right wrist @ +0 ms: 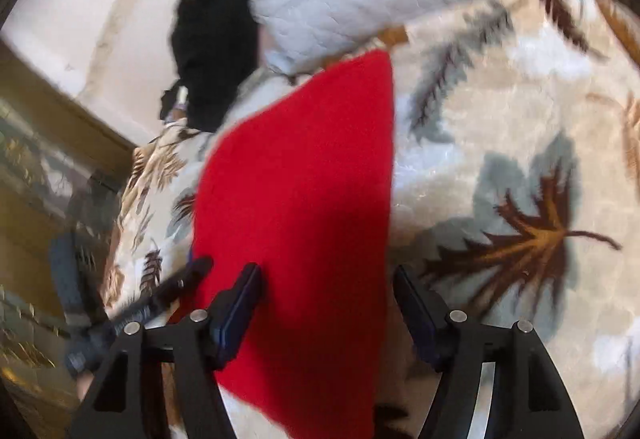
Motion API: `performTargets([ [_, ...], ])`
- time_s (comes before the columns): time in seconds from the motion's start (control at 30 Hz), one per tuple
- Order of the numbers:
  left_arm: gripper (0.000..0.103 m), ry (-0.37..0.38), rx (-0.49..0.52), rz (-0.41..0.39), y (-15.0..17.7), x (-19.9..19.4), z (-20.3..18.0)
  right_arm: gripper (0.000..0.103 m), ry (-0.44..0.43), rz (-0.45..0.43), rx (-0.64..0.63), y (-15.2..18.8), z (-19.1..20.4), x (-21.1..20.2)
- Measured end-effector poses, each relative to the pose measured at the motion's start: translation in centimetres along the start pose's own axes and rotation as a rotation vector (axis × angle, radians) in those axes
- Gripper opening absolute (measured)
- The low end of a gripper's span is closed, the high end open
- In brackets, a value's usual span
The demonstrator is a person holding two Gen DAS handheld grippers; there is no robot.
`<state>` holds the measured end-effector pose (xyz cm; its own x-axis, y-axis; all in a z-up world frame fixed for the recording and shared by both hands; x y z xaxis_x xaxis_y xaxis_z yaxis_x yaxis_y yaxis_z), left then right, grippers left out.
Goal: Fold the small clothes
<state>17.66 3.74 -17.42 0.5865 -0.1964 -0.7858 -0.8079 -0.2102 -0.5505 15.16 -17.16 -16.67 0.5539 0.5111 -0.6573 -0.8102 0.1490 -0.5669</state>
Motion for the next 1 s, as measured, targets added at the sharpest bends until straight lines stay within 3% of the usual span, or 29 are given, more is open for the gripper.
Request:
performTargets([
  [0.1, 0.054, 0.012, 0.013, -0.063, 0.4, -3.6, 0.0, 0.072, -0.055, -0.084, -0.017, -0.8, 2.4, -3.0],
  [0.17, 0.054, -0.005, 0.039, -0.087, 1.7, -4.6, 0.3, 0.072, -0.115, -0.089, -0.029, -0.6, 4.4, -3.7],
  [0.2, 0.047, -0.055, 0.047, -0.049, 2.7, -3.6, 1.0, 0.073, -0.151, -0.06, -0.026, 0.0, 5.2, -3.1],
  [0.23, 0.032, -0.088, 0.043, 0.024, 4.0, -1.7, 1.8, 0.078, -0.163, 0.01, -0.024, 1.3, 5.4, -1.4],
  [0.27, 0.032, -0.091, 0.024, 0.06, 4.8, -0.3, 2.5, 0.079, -0.125, 0.127, -0.03, 2.8, 5.3, 1.4],
  [0.3, 0.033, -0.088, 0.0, 0.028, 4.6, -0.5, 3.0, 0.076, -0.092, 0.217, -0.02, 4.1, 4.3, 3.6],
  [0.33, 0.032, -0.081, -0.006, 0.029, 4.5, -0.9, 3.0, 0.069, -0.065, 0.192, -0.007, 4.2, 3.9, 3.4],
  [0.37, 0.032, -0.073, -0.017, 0.029, 4.1, -1.6, 2.9, 0.069, -0.083, 0.158, -0.009, 3.6, 4.3, 2.5],
  [0.47, 0.033, -0.1, 0.04, 0.018, 3.7, -2.2, 2.7, 0.072, -0.127, 0.032, -0.019, 0.4, 5.7, -0.6],
  [0.5, 0.033, -0.103, 0.042, 0.028, 3.9, -1.9, 2.9, 0.079, -0.134, 0.01, -0.012, -0.6, 5.7, -0.8],
  [0.53, 0.035, -0.102, 0.037, 0.029, 4.1, -1.8, 3.0, 0.086, -0.146, 0.009, -0.003, -1.3, 5.7, -0.5],
  [0.63, 0.042, -0.109, 0.02, 0.02, 4.6, -1.9, 3.3, 0.089, -0.113, 0.121, 0.063, -1.9, 3.4, 3.7],
  [0.7, 0.043, -0.108, 0.023, 0.028, 4.7, -2.3, 3.4, 0.089, -0.123, 0.111, 0.075, -2.4, 3.9, 3.1],
  [0.77, 0.044, -0.113, 0.029, 0.026, 4.7, -2.2, 3.3, 0.089, -0.16, 0.062, 0.002, -3.7, 6.0, 1.1],
  [0.87, 0.045, -0.113, 0.023, 0.025, 4.4, -1.3, 3.4, 0.09, -0.137, 0.032, -0.011, -4.8, 6.6, 1.2],
  [0.9, 0.046, -0.113, 0.019, 0.025, 4.4, -1.4, 3.4, 0.091, -0.131, 0.084, 0.017, -4.5, 5.8, 2.8],
  [0.93, 0.046, -0.114, 0.018, 0.025, 4.4, -1.3, 3.4, 0.091, -0.124, 0.196, 0.054, -3.2, 4.7, 5.2],
  [0.97, 0.046, -0.115, 0.02, 0.028, 4.4, -1.2, 3.4, 0.091, -0.118, 0.215, 0.044, -2.5, 4.3, 5.8],
  [1.0, 0.046, -0.114, 0.021, 0.029, 4.4, -1.3, 3.4, 0.091, -0.111, 0.179, 0.007, -2.7, 4.8, 5.5],
])
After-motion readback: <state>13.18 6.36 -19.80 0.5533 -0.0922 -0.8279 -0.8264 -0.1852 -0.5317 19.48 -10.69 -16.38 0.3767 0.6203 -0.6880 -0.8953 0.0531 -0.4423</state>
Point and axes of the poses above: each gripper's, at about its wrist camera, not at the fingertips, and x roughly the way its jaws point, z to its left, y to its underside, the point moved 8 cm from there along x, roughly the way its jaws point, and after that the axes turned 2 degrees about -z, right-handed, at the moved point
